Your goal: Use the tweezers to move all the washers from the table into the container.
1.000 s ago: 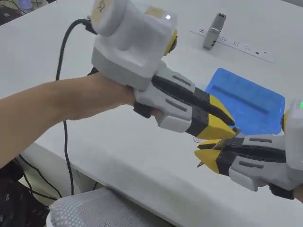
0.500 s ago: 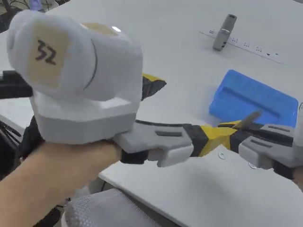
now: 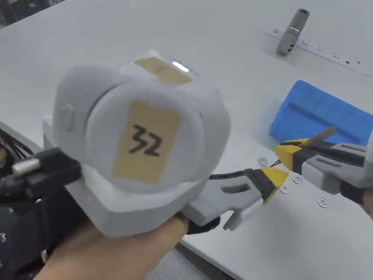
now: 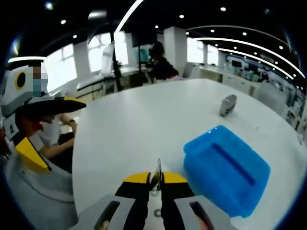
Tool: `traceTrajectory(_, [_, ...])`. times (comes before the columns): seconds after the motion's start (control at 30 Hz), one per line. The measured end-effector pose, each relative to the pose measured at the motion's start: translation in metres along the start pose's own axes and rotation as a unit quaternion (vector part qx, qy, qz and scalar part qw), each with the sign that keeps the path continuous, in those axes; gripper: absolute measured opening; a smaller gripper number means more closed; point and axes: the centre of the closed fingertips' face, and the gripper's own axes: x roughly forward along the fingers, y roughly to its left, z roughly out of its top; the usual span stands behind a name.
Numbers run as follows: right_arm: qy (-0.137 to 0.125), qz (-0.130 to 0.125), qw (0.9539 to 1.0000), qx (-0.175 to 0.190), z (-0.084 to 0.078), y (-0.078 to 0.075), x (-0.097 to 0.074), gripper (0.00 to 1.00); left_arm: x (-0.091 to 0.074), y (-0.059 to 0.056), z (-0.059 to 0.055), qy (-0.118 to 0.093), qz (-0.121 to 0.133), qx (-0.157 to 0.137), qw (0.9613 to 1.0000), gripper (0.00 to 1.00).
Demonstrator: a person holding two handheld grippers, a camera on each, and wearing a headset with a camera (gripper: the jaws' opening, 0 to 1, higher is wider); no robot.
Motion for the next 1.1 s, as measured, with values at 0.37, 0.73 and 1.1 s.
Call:
traceTrajectory(0.37, [0.019,0.005,0.9998,0.003,-0.008,-0.006,0.01,0.05,0.002,-0.003,-0.011,0.025,-0.002,0.027,0.9993,0.91])
traceTrajectory(0.73, [0.04,0.007,0.9991,-0.013,-0.012,-0.005,0.012,0.05,0.002,0.0,-0.012,0.029,0.004,0.027,0.9992,0.89])
traceTrajectory(1.1, [0.061,0.008,0.998,-0.014,-0.011,-0.006,0.016,0.05,0.001,0.001,-0.014,0.033,0.007,0.028,0.999,0.87])
